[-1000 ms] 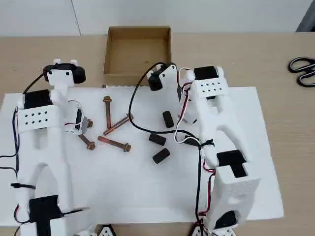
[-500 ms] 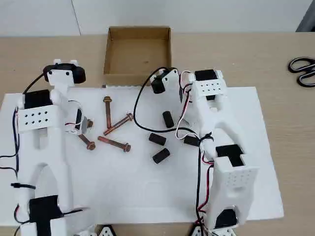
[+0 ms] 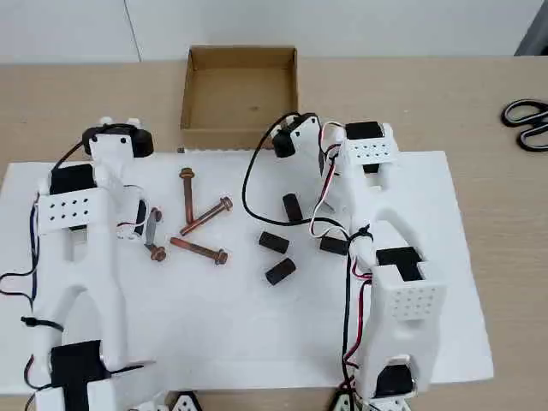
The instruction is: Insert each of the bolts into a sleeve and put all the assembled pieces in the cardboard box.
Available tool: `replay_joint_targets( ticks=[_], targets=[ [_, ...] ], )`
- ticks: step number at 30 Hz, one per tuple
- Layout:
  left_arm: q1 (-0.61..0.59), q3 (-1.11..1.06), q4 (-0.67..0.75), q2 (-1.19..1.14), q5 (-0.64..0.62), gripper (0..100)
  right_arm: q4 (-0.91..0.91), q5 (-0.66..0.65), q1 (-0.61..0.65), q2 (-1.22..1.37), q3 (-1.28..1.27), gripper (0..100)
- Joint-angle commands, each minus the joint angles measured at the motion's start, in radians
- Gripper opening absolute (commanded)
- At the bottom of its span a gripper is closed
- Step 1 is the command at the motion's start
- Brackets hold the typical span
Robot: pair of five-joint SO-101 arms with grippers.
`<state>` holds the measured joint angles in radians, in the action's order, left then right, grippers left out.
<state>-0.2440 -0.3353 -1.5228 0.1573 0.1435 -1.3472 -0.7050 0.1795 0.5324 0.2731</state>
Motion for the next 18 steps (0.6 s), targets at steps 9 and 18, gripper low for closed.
replay_joint_targets(
  ticks=[9,18],
  targets=[
    [0.005,0.001,0.011,0.011,0.002,14,-0.179,0.032,0.01,-0.001,0.226,0.6],
    [0.069,0.122,-0.069,0.002,-0.061,8,-0.386,0.183,-0.018,-0.018,0.473,0.3]
  ],
)
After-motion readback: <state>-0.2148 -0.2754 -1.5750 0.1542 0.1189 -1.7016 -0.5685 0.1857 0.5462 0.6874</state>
